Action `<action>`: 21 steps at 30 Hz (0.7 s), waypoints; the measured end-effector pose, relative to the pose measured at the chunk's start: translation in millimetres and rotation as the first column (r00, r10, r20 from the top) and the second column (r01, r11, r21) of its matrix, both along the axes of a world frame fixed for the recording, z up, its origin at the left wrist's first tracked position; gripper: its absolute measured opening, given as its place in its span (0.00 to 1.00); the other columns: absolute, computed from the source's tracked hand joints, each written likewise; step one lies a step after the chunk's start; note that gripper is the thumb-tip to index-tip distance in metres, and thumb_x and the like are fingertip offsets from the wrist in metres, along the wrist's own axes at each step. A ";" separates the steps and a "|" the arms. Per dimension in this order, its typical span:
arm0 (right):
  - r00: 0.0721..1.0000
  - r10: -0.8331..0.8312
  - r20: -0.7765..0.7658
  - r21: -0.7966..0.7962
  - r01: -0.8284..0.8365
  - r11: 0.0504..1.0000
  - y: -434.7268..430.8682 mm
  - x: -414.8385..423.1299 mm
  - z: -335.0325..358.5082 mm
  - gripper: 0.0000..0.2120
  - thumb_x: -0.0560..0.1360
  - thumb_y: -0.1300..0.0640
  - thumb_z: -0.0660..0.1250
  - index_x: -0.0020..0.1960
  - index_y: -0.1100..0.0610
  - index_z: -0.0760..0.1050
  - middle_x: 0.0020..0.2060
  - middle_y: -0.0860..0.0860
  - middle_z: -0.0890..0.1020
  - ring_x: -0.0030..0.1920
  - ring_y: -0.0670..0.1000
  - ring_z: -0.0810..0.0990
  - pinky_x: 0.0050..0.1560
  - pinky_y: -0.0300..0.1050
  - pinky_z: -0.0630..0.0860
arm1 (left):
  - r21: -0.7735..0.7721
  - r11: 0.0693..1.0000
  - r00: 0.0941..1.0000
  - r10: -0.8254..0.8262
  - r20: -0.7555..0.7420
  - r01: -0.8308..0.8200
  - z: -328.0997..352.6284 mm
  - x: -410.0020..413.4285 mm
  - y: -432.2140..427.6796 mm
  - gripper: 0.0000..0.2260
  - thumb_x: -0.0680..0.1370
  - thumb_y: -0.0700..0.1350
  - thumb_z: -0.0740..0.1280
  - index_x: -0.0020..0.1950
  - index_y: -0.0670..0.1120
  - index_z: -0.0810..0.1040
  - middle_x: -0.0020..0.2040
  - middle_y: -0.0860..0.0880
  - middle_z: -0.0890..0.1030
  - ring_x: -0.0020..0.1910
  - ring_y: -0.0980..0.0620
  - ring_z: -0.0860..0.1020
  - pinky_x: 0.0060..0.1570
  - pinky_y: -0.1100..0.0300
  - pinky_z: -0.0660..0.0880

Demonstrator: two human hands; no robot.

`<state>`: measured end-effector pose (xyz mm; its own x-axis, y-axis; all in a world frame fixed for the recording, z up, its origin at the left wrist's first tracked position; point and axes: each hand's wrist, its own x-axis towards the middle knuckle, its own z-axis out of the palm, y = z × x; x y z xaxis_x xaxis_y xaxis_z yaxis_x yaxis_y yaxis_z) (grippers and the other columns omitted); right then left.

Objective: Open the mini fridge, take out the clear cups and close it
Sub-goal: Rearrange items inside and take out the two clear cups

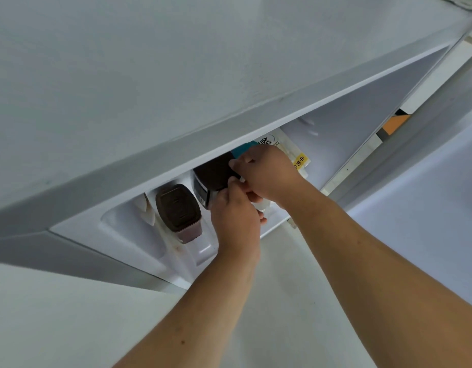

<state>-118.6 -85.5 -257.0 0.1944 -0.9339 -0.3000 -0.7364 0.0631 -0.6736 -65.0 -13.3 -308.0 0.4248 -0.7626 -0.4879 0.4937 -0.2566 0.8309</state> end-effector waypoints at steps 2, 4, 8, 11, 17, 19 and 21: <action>0.999 -0.042 0.001 0.007 0.042 0.999 -3.0 -3.4 -2.2 0.16 0.84 0.51 0.64 0.52 0.64 0.82 0.38 0.58 0.87 0.36 0.55 0.86 0.42 0.41 0.80 | -0.003 1.000 1.000 -0.028 0.003 0.028 -0.3 -0.5 -1.3 0.20 0.83 0.50 0.60 0.35 0.54 0.83 0.34 0.52 0.84 0.27 0.55 0.77 0.28 0.63 0.77; 0.997 -0.071 -0.017 0.039 0.072 0.997 -3.9 -5.4 -5.9 0.16 0.84 0.51 0.65 0.51 0.63 0.82 0.34 0.55 0.86 0.31 0.50 0.84 0.33 0.35 0.77 | 0.002 0.998 0.998 -0.061 0.012 0.061 -3.2 -0.8 -1.7 0.21 0.83 0.50 0.60 0.33 0.57 0.83 0.34 0.52 0.84 0.27 0.55 0.76 0.29 0.62 0.78; 0.996 0.009 -0.092 0.051 -0.005 0.999 -4.1 3.2 -22.5 0.17 0.84 0.50 0.63 0.50 0.62 0.82 0.40 0.57 0.85 0.38 0.55 0.85 0.44 0.45 0.83 | 0.062 0.994 0.996 -0.086 -0.024 0.087 -19.7 5.4 1.6 0.21 0.85 0.52 0.60 0.34 0.54 0.82 0.33 0.54 0.83 0.26 0.58 0.76 0.32 0.58 0.77; 0.925 0.131 -0.357 0.033 -0.128 0.991 -6.8 16.1 -39.0 0.18 0.85 0.48 0.59 0.49 0.60 0.80 0.37 0.53 0.79 0.39 0.53 0.80 0.42 0.46 0.77 | 0.114 0.987 0.994 -0.111 -0.019 0.112 -37.1 15.0 3.6 0.17 0.85 0.54 0.61 0.42 0.49 0.81 0.34 0.52 0.83 0.27 0.57 0.76 0.39 0.55 0.78; 0.852 0.136 -0.505 -0.008 -0.162 0.987 -6.8 26.7 -66.6 0.13 0.84 0.49 0.62 0.46 0.57 0.75 0.35 0.51 0.76 0.42 0.53 0.78 0.42 0.46 0.73 | 0.191 0.965 0.982 -0.189 0.021 0.182 -64.1 23.2 5.6 0.18 0.86 0.55 0.60 0.47 0.46 0.82 0.31 0.55 0.82 0.25 0.58 0.76 0.40 0.54 0.77; 0.811 0.165 -0.562 -0.013 -0.208 0.978 -4.1 26.3 -70.8 0.10 0.84 0.51 0.64 0.48 0.56 0.76 0.34 0.49 0.74 0.42 0.51 0.77 0.44 0.43 0.69 | 0.220 0.955 0.977 -0.212 0.025 0.201 -71.7 23.4 7.2 0.19 0.86 0.55 0.59 0.45 0.47 0.83 0.31 0.54 0.82 0.25 0.58 0.76 0.39 0.54 0.77; 0.797 0.175 -0.578 -0.027 -0.233 0.972 -2.3 24.5 -76.8 0.08 0.83 0.52 0.66 0.48 0.56 0.77 0.33 0.48 0.73 0.42 0.50 0.76 0.45 0.42 0.68 | 0.237 0.948 0.975 -0.221 0.013 0.212 -76.1 23.0 9.6 0.18 0.86 0.54 0.60 0.45 0.48 0.83 0.32 0.54 0.83 0.25 0.57 0.77 0.39 0.54 0.78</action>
